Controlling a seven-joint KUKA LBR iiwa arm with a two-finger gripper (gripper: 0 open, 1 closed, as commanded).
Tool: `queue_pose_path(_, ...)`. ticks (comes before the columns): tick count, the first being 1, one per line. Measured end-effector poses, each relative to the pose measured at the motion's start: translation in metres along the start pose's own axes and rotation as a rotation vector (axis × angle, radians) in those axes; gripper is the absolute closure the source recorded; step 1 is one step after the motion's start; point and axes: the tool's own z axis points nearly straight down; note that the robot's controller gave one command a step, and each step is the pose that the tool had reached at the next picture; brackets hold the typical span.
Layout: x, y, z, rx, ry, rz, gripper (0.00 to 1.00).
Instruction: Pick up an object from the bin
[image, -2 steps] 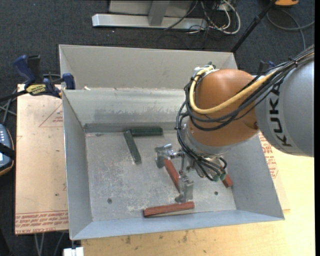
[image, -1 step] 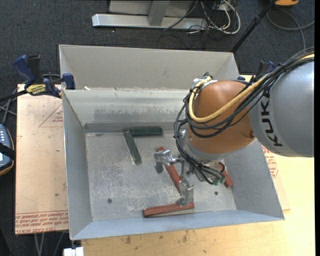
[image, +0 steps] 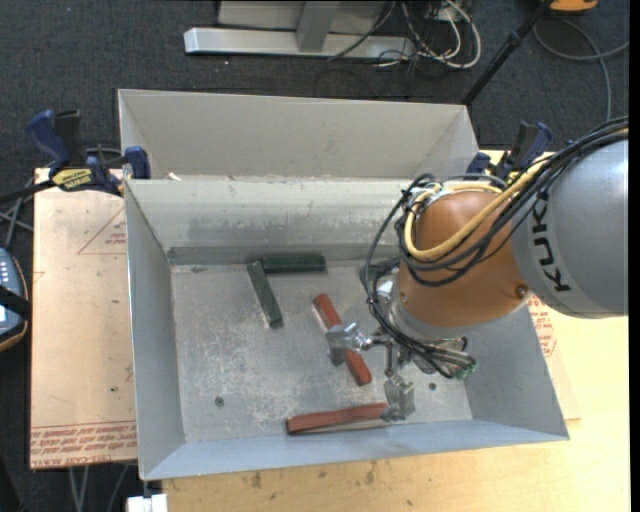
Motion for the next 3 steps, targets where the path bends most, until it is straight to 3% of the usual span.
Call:
queue_pose_path(1, -0.011, 0.004, 0.041, 0.001, 0.001, -0.056, 0.0)
queue_pose_path(2, 0.013, -0.022, 0.088, 0.0, -0.001, 0.213, 1.0)
queue_pose_path(3, 0.013, -0.022, 0.088, 0.0, -0.001, 0.212, 1.0)
